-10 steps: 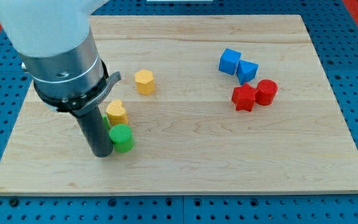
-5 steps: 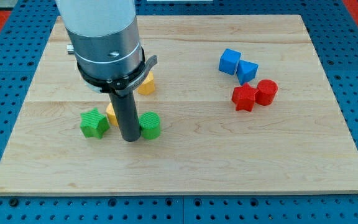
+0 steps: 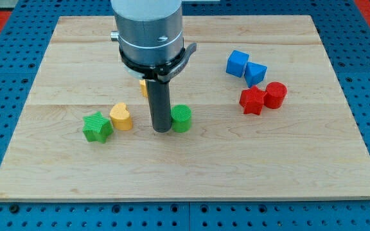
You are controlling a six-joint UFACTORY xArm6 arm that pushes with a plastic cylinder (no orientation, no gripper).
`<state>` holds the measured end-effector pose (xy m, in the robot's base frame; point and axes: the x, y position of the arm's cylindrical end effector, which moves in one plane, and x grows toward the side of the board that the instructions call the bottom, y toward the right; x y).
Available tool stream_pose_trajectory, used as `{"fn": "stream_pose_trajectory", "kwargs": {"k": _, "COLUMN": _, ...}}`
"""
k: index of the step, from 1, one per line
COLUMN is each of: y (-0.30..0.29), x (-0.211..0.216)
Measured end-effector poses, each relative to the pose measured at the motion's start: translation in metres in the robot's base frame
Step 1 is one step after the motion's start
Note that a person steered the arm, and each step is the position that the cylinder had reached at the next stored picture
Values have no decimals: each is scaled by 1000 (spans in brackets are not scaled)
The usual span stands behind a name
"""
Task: Move the green circle to the red star
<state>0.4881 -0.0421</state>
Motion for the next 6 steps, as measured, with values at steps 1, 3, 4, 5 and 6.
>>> {"fn": "stream_pose_trajectory", "kwargs": {"k": 1, "y": 3, "x": -11}}
{"fn": "stream_pose_trajectory", "kwargs": {"k": 3, "y": 25, "x": -22}}
{"fn": "stream_pose_trajectory", "kwargs": {"k": 4, "y": 44, "x": -23}}
{"fn": "stream_pose_trajectory", "kwargs": {"k": 5, "y": 63, "x": -23}}
{"fn": "stream_pose_trajectory", "kwargs": {"k": 6, "y": 83, "x": -23}}
